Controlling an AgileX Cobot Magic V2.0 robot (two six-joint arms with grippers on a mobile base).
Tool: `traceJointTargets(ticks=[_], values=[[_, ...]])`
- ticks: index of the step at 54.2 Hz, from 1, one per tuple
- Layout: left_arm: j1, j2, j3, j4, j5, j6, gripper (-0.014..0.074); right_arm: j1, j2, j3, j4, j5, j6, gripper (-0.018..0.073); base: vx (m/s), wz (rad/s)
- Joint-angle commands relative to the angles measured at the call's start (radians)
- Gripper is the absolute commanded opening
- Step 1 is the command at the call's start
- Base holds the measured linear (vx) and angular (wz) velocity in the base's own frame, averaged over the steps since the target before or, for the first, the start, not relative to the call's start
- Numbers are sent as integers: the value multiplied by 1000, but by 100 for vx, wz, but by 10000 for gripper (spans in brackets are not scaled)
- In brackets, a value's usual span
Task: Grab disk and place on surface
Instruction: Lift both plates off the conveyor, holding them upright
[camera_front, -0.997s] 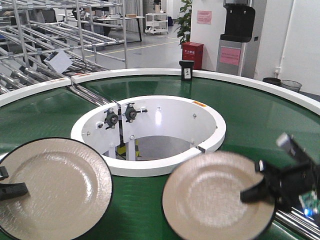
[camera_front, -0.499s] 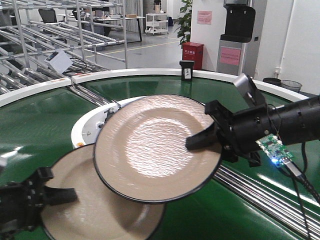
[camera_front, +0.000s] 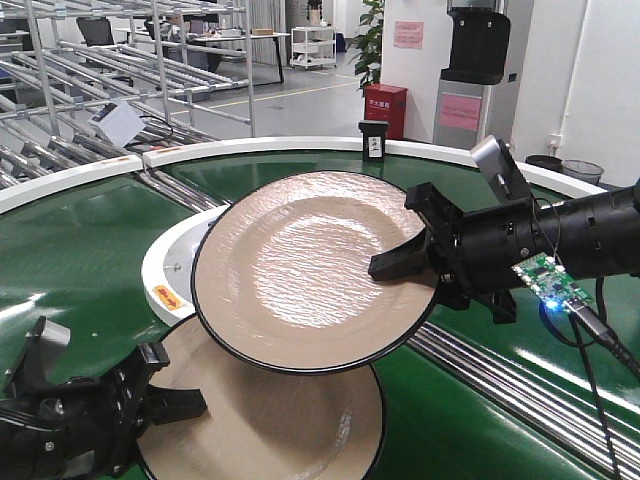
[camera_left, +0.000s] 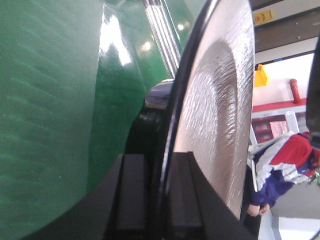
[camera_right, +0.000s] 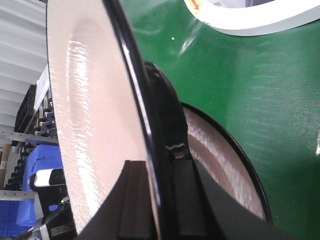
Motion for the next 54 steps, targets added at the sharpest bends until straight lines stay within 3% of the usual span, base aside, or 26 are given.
traceJointTargets(ticks=[1, 54], values=[[-3, -33, -33, -88, 16, -9, 1, -4, -52, -42, 105, -47, -4, -6, 0, 0], [-3, -33, -33, -88, 16, -9, 1, -4, -52, -42, 105, -49, -4, -6, 0, 0]])
